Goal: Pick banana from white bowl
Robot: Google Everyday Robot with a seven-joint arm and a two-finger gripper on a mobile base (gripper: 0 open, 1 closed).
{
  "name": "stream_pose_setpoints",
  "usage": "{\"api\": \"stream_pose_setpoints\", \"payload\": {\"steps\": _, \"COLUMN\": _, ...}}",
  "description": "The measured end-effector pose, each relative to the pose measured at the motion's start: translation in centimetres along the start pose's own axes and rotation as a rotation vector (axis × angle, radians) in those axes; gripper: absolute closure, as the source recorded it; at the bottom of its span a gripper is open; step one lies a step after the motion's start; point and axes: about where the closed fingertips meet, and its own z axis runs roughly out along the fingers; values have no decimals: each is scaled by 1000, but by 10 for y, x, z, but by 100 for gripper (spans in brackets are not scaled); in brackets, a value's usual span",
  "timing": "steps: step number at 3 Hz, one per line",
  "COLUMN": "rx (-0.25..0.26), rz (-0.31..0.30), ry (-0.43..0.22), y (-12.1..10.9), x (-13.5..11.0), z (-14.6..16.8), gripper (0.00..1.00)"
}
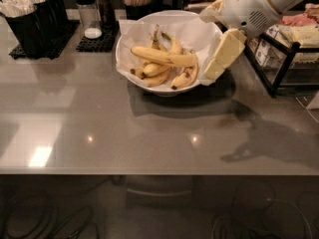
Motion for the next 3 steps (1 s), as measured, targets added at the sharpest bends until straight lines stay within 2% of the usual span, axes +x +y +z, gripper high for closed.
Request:
{"api": "stream_pose_setpoints", "payload": {"steps": 1, "rx": -85, "rz": -76, "ry": -37, "y": -9, "x": -25, "z": 30, "gripper": 0}}
{"api": "stream_pose_setpoints", "payload": {"steps": 2, "rx": -75, "rz": -65, "ry": -51, "y": -8, "x": -27, "z": 30, "gripper": 0}}
{"api": "stream_pose_setpoints", "payload": {"steps": 3, "rx": -30, "rz": 7, "ry": -94, "y": -24, "x": -10, "z": 46, "gripper": 0}}
